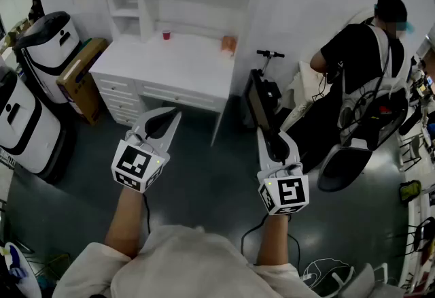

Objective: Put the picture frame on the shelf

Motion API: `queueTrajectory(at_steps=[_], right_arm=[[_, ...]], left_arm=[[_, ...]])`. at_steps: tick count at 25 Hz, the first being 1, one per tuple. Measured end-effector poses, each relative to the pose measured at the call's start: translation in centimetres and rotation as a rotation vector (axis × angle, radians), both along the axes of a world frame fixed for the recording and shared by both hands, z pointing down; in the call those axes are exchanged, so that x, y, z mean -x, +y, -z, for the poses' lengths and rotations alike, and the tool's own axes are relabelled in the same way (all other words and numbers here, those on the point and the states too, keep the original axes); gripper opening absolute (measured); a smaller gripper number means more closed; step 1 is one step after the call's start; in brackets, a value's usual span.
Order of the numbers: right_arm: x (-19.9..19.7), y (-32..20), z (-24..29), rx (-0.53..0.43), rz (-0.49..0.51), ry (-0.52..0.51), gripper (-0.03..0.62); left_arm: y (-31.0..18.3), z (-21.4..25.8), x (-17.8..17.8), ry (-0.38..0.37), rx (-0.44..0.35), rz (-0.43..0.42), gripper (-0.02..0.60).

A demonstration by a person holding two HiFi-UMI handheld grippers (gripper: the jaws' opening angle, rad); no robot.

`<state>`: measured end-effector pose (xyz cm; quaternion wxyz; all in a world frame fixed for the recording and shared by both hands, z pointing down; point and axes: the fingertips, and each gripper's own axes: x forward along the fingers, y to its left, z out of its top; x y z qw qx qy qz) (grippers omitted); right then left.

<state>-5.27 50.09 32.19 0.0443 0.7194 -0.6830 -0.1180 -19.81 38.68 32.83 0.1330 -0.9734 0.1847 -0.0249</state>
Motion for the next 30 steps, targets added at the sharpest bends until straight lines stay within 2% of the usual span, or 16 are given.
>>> queueTrajectory(at_steps=[13,30], right_arm=[[-1.6,-1.1,0.8,-0.044,0.020,-0.026,0.055],[-4.2,-2.6,-0.3,-0.018,0.033,-0.029,0.055]], left_arm=[[-1.1,0.0,-1.4,0.007,0.013,0.009,0.002],[-1.5,-1.0,-2.1,0.011,0.012,0.086,0.002]])
